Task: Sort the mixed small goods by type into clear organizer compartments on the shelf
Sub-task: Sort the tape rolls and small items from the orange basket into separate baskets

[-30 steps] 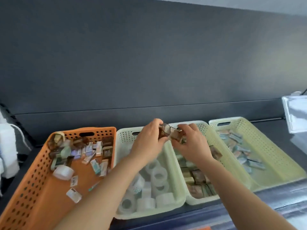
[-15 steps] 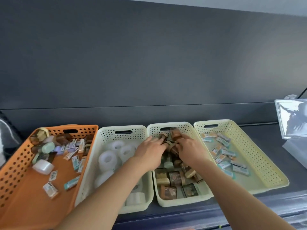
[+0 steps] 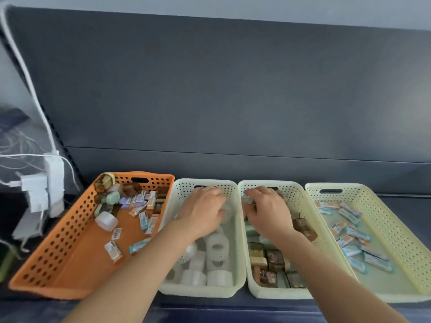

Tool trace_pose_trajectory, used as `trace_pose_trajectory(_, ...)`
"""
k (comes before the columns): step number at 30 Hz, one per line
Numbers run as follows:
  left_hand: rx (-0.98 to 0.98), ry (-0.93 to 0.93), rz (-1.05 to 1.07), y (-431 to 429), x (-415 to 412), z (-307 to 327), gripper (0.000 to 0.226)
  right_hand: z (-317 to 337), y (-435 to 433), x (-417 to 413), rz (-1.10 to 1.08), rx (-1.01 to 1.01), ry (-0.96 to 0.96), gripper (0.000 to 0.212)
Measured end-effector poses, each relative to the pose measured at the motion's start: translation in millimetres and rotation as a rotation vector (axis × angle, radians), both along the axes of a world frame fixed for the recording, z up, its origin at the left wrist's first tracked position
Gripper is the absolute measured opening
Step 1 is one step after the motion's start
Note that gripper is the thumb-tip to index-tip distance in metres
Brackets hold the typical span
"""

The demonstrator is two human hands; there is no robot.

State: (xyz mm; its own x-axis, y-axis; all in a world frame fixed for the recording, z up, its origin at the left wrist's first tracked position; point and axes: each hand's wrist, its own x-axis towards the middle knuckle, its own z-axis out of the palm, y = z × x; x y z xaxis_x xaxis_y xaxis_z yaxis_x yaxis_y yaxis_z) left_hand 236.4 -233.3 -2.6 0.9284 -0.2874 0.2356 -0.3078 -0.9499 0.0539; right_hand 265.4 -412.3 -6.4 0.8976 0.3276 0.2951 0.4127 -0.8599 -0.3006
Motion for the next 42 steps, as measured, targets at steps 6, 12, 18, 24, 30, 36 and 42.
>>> trace_pose_trajectory(6, 0.000, 0.027, 0.244, 95.7, -27.7, 6.4, 0.026, 8.8, 85.8, -14.1, 0.211, 0.034, 0.025, 0.034)
trace_pose_trajectory(12, 0.076, 0.270, 0.456, 170.1, -55.6, -4.6, 0.049, 7.1, 168.5, -25.7, 0.421, -0.122, 0.054, 0.027)
trace_pose_trajectory(18, 0.040, 0.643, 0.260, 202.0, -71.6, -25.3, 0.037, 3.5, 225.1, -28.3, 0.473, -0.650, 0.107, 0.025)
trace_pose_trajectory(24, 0.212, 0.647, 0.148, 206.4, -70.6, -34.7, 0.038, -8.6, 250.6, -26.4, 0.437, -0.877, 0.154, 0.038)
trace_pose_trajectory(30, 0.060, 0.647, 0.293, 197.0, -54.7, -47.9, 0.023, -15.4, 254.9, -21.8, 0.388, -0.803, 0.119, 0.033)
trace_pose_trajectory(36, -0.077, 0.387, 0.197, 195.7, -50.1, -52.3, 0.063, -21.0, 256.3, -27.3, 0.362, -0.863, 0.078, 0.025)
trace_pose_trajectory(42, -0.008, 0.619, 0.107, 209.3, -48.2, -49.0, 0.074, -24.4, 258.4, -35.3, 0.354, -0.963, 0.022, 0.019)
